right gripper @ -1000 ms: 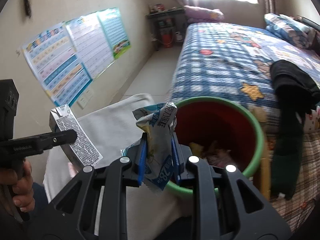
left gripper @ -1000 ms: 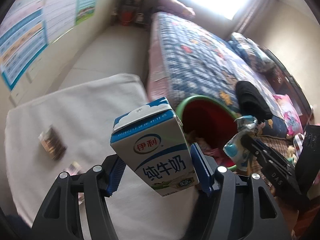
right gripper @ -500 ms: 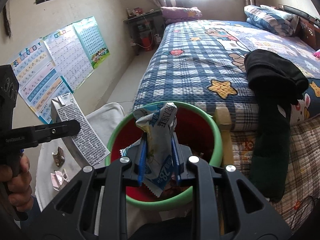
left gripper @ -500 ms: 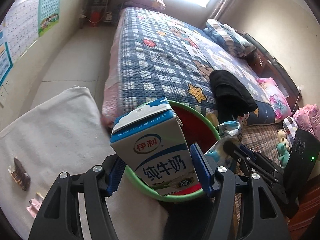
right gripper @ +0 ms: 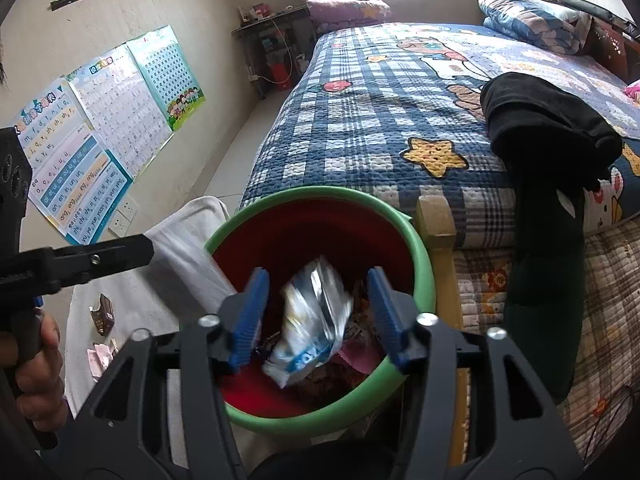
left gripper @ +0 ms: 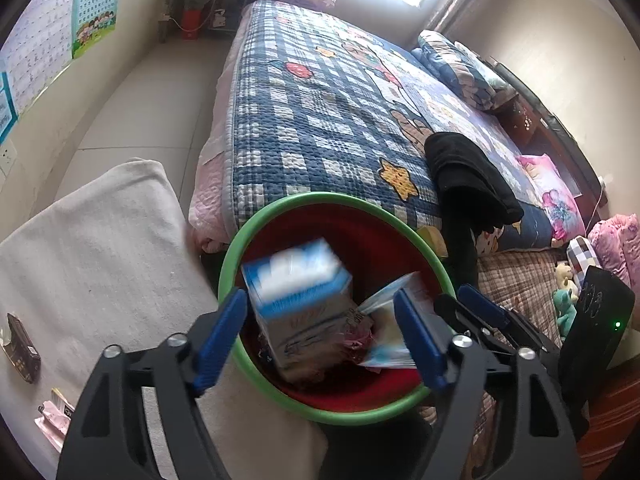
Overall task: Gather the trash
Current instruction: 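Carry the milk carton and snack bag over the red bucket, then move both open grippers back to the last items on the table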
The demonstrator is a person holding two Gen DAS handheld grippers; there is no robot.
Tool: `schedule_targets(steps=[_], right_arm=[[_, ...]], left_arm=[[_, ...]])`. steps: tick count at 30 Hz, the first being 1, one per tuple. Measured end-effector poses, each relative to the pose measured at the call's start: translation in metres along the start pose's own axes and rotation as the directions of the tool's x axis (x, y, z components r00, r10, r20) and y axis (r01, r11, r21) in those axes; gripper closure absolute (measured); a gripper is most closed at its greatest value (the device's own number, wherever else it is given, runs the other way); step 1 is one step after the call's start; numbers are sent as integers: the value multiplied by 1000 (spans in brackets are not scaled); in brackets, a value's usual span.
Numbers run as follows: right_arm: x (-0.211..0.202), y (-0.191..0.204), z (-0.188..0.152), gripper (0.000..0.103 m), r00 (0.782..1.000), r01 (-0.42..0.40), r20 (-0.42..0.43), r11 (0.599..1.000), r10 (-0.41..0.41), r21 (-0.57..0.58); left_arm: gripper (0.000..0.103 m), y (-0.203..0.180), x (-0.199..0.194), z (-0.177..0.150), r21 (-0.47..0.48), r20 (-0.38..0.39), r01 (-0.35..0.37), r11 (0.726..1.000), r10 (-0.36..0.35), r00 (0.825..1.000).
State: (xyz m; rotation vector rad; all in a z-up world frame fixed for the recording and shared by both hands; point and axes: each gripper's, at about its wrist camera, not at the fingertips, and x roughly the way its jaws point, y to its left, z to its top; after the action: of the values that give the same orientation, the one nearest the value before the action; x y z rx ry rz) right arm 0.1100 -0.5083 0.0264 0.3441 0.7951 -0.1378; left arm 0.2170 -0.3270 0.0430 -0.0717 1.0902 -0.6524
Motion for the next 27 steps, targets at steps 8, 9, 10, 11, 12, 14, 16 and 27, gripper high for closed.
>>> schedule_targets(steps=[8,9,10,11,12,14,16,27], right_arm=[[-6,3,-4,31,1000,9,9,1000,-9,5],[-7,4,-4,29,1000,11,12,1000,-11,3],[-9,7,-4,25,1000,11,15,1000,-11,0],[-11,8,-4,23,1000,11,19,1000,-11,-1],[-13,11,-5,20,1000,12,24,1000,-12,-2],[-16,16,-5,18,999,12,30,1000,-11,-10],[-18,23,-6,13,999,12,32,1000,-11,-24],[-30,72,-14,5,999,6,33,995,-3,-96]], left_arm=[[21,6,-9,-5,-8,7,-3,1000,3,1000],[19,6,-12,-6,-8,12,-6,1000,6,1000],[17,8,-15,-6,-8,18,-9,1000,9,1000],[17,9,-19,-7,-9,24,-11,1000,11,1000],[16,11,-22,-9,-11,29,-11,1000,12,1000],[14,15,-32,-13,-17,43,-17,1000,17,999],[11,20,-41,-17,-20,54,-25,999,26,998],[8,70,-91,-45,-84,104,-81,993,89,991]])
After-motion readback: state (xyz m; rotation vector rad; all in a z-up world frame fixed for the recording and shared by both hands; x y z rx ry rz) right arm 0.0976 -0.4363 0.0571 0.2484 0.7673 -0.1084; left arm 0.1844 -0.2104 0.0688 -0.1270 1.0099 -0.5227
